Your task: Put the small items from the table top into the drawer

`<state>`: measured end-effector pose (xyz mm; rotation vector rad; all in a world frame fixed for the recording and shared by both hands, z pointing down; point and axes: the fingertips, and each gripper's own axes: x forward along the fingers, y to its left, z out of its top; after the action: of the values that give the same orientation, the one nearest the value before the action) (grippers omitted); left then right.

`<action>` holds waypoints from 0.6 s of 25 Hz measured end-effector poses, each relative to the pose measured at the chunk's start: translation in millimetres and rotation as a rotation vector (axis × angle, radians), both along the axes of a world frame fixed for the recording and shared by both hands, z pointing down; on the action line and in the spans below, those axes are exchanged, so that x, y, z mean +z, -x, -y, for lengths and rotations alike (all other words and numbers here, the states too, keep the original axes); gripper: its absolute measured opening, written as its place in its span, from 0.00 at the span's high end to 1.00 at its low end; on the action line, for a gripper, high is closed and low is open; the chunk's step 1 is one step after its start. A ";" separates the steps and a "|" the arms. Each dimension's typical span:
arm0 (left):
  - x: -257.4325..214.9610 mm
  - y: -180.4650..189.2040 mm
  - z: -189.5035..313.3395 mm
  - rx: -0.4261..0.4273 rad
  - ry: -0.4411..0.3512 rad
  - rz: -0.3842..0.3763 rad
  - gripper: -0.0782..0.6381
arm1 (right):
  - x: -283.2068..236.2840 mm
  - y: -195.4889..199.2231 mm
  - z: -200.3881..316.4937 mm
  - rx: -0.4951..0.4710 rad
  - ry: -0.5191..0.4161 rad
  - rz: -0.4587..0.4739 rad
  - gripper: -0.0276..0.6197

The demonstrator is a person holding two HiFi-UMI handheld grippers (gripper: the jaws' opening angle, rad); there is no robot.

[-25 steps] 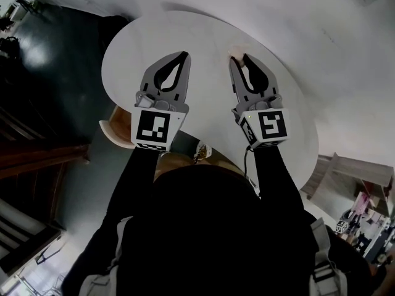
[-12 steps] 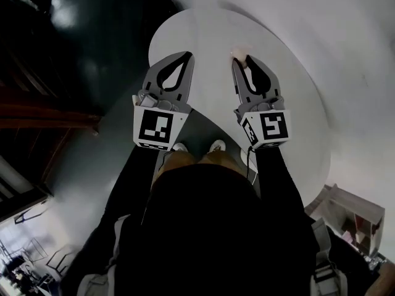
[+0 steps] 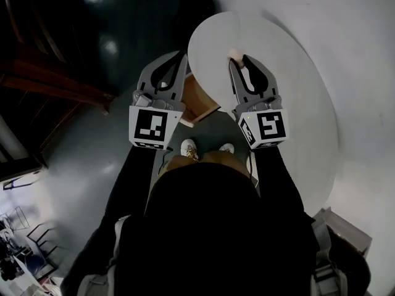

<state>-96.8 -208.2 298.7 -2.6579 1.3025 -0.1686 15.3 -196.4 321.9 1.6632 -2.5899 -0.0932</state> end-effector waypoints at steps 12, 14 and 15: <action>15.2 36.0 7.5 -0.020 0.024 -0.004 0.87 | 34.6 52.3 26.6 -0.083 0.071 -0.035 0.78; 17.1 40.7 9.5 -0.032 0.036 -0.012 0.87 | 53.0 61.1 30.3 -0.099 0.111 -0.053 0.77; 18.4 43.4 10.0 -0.041 0.046 -0.020 0.87 | 64.1 65.6 31.1 -0.109 0.134 -0.062 0.77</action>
<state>-140.2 -218.2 317.1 -2.6784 1.3762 -0.1804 -50.3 -227.4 386.0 1.4526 -2.5775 0.0233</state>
